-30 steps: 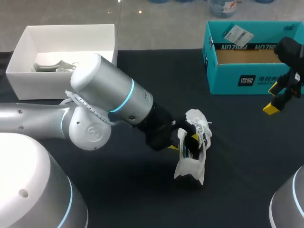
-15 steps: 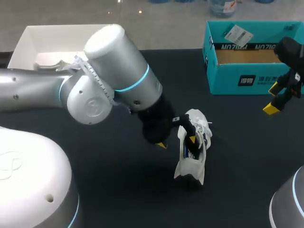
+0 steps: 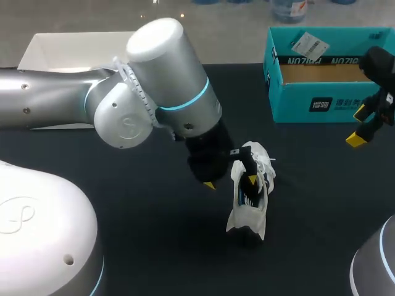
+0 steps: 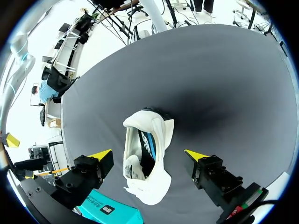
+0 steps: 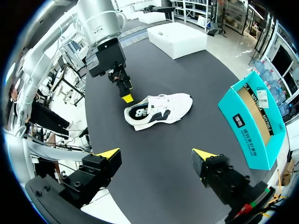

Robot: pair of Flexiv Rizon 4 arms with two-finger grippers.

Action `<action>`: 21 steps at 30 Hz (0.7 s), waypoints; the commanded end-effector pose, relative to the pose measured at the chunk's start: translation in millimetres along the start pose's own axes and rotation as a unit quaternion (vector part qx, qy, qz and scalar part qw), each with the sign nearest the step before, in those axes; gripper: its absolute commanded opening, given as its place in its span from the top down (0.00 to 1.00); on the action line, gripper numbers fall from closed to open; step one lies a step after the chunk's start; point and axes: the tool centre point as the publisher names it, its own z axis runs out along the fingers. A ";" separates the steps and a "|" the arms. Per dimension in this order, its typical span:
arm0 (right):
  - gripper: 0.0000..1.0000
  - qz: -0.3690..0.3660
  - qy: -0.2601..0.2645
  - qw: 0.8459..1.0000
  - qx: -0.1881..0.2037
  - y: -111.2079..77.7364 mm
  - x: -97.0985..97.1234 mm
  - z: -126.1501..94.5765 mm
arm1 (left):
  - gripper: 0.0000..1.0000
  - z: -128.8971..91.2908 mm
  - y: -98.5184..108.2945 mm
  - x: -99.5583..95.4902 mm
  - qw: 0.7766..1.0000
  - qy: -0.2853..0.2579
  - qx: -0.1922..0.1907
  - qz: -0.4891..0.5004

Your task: Take the shoe out of the shoebox, open the shoe tongue, remove and reinsert the insole, then place the shoe into the shoebox

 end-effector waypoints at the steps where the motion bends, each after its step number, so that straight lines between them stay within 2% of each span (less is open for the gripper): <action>1: 0.00 0.007 -0.005 1.000 -0.016 -22.6 -0.7 -11.8 | 0.00 1.7 0.3 -0.3 1.000 0.000 -0.001 0.000; 4: 0.00 0.009 0.000 1.000 -0.029 -28.0 -2.3 -14.6 | 0.00 2.5 1.4 -3.4 1.000 -0.003 0.006 -0.008; 9: 0.00 0.002 0.004 1.000 -0.026 -28.1 -2.7 -15.2 | 0.00 10.7 4.8 -14.7 1.000 0.009 -0.017 0.004; 10: 0.00 0.002 0.004 1.000 -0.026 -28.1 -2.7 -15.2 | 0.04 13.4 5.8 -16.9 1.000 0.008 -0.016 0.005; 12: 0.00 0.002 0.004 1.000 -0.026 -28.1 -2.7 -15.2 | 1.00 17.2 8.4 -21.7 1.000 0.009 -0.022 0.011; 16: 0.00 0.002 0.004 1.000 -0.026 -28.1 -2.7 -15.2 | 1.00 26.0 7.3 -30.3 0.999 0.021 -0.019 0.022; 21: 0.00 0.002 0.004 1.000 -0.026 -28.1 -2.7 -15.2 | 1.00 45.2 7.4 -34.9 0.997 0.062 -0.019 0.038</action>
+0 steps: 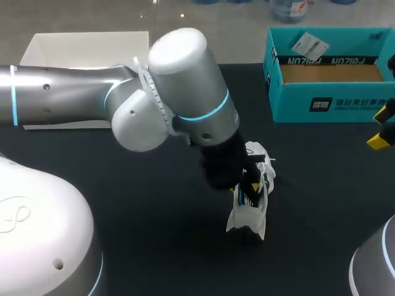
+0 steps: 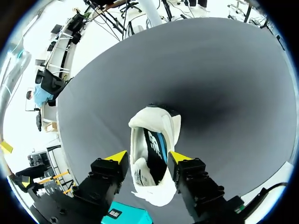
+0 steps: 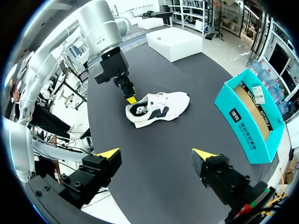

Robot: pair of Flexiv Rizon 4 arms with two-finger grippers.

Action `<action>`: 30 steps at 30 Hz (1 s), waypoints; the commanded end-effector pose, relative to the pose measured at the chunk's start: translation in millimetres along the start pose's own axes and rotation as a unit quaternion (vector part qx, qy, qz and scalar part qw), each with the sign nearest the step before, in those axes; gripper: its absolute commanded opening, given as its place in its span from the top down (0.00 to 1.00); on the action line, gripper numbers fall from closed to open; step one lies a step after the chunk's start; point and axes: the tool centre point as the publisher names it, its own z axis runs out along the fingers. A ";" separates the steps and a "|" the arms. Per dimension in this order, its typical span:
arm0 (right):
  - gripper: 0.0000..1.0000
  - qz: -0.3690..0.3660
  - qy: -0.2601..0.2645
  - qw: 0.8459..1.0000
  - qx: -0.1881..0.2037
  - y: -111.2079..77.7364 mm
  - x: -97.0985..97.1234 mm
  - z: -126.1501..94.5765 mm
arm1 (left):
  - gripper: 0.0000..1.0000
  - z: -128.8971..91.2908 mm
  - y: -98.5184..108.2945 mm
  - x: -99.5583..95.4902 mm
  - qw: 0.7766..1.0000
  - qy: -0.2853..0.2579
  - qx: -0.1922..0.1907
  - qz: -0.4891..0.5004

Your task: Take the shoe out of the shoebox, open the shoe tongue, remove and reinsert the insole, then place the shoe into the shoebox

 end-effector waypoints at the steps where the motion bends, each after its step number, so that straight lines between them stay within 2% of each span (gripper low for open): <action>1: 0.00 0.000 0.000 1.000 0.001 0.4 -1.0 0.7 | 1.00 23.5 4.8 -16.7 0.999 0.042 0.003 0.009; 10: 0.00 0.000 0.000 1.000 0.001 0.4 -1.0 0.7 | 1.00 35.9 5.8 0.6 0.998 0.069 0.008 0.005; 18: 0.00 0.000 0.000 1.000 0.001 0.4 -1.0 0.7 | 1.00 26.2 14.7 12.2 0.997 0.073 0.000 -0.001; 23: 0.00 0.000 0.000 1.000 0.001 0.4 -1.0 0.7 | 1.00 20.2 7.5 15.4 0.997 0.072 0.004 -0.001; 30: 0.00 0.000 0.000 1.000 0.001 0.4 -1.0 0.7 | 1.00 28.4 1.7 25.2 0.996 0.090 0.009 0.005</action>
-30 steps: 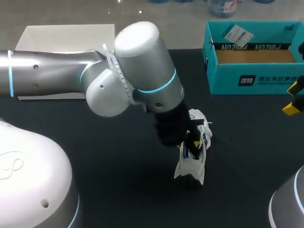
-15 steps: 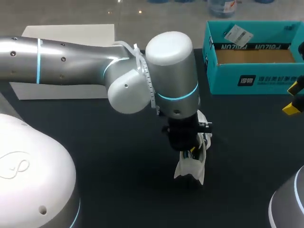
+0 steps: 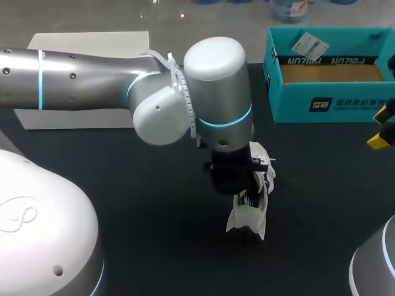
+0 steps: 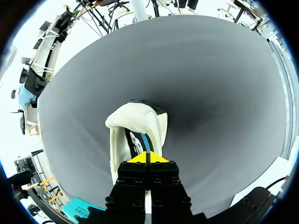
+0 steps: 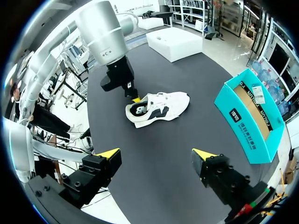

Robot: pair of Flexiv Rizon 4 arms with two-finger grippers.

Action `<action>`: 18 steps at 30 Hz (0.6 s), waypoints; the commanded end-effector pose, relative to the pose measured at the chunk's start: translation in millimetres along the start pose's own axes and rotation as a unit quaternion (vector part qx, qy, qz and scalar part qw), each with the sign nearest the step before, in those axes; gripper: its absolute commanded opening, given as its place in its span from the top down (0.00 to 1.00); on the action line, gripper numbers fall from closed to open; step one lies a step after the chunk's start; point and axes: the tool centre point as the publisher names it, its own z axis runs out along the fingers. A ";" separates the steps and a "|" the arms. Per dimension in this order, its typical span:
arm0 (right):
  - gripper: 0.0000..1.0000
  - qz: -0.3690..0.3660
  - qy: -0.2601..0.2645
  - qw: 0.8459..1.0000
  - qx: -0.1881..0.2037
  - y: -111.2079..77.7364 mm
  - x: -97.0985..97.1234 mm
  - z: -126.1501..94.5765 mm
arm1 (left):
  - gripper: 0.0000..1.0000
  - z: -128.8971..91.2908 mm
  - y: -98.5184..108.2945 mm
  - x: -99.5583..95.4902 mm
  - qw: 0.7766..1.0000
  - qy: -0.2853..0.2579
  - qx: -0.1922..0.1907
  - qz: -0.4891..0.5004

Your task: Take the shoe out of the shoebox, open the shoe tongue, remove and reinsert the insole, then place the shoe into the shoebox

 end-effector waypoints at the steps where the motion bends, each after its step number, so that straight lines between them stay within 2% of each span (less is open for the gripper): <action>1: 0.00 0.001 0.000 1.000 0.001 0.4 -0.9 0.8 | 1.00 5.2 -2.0 4.0 1.000 0.006 0.001 0.000; 18: 0.00 0.001 0.000 1.000 0.001 0.4 -0.9 0.8 | 1.00 19.8 -14.4 -8.6 1.000 0.019 0.000 0.012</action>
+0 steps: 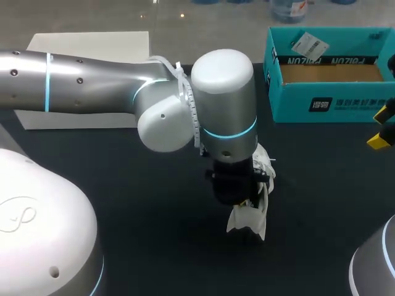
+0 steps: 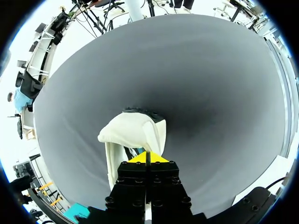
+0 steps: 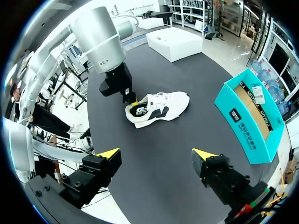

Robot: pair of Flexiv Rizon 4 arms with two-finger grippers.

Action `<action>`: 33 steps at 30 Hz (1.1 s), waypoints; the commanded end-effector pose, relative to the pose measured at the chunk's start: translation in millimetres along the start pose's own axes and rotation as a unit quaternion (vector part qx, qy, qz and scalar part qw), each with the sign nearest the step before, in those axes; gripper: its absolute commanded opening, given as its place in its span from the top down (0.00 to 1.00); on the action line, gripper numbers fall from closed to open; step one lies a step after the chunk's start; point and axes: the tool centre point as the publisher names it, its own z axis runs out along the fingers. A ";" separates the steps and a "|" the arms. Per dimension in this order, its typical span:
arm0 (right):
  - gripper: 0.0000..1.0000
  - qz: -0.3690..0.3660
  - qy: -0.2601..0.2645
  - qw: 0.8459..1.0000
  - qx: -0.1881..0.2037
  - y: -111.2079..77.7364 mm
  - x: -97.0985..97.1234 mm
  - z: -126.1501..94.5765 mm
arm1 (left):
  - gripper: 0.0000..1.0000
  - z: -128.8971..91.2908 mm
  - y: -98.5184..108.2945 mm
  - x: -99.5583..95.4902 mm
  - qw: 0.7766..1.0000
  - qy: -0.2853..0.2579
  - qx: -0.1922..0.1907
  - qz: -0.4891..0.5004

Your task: Take the shoe out of the shoebox, open the shoe tongue, remove and reinsert the insole, then place the shoe into the shoebox

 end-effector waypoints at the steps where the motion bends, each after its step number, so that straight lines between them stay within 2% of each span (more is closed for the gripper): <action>1: 0.00 0.001 0.000 1.000 0.001 0.4 -0.9 0.8 | 1.00 6.2 -0.5 -5.5 1.000 0.006 -0.003 -0.002; 5: 0.00 0.001 0.000 1.000 0.001 0.4 -0.9 0.8 | 1.00 7.5 0.5 -6.0 1.000 0.013 -0.009 -0.002; 11: 0.00 0.001 0.000 1.000 0.001 0.4 -0.9 0.8 | 1.00 -7.5 3.8 -9.6 1.000 0.008 -0.022 0.005; 17: 0.00 0.001 0.000 1.000 0.001 0.4 -0.9 0.8 | 1.00 -5.5 6.6 -15.3 0.999 0.010 -0.030 0.009; 25: 0.00 0.001 0.000 1.000 0.001 0.4 -0.9 0.8 | 1.00 21.9 10.0 -21.6 0.999 0.010 -0.036 0.017; 33: 0.00 0.001 0.000 1.000 0.001 0.4 -0.9 0.8 | 1.00 57.7 4.1 -14.3 0.999 0.023 -0.024 0.010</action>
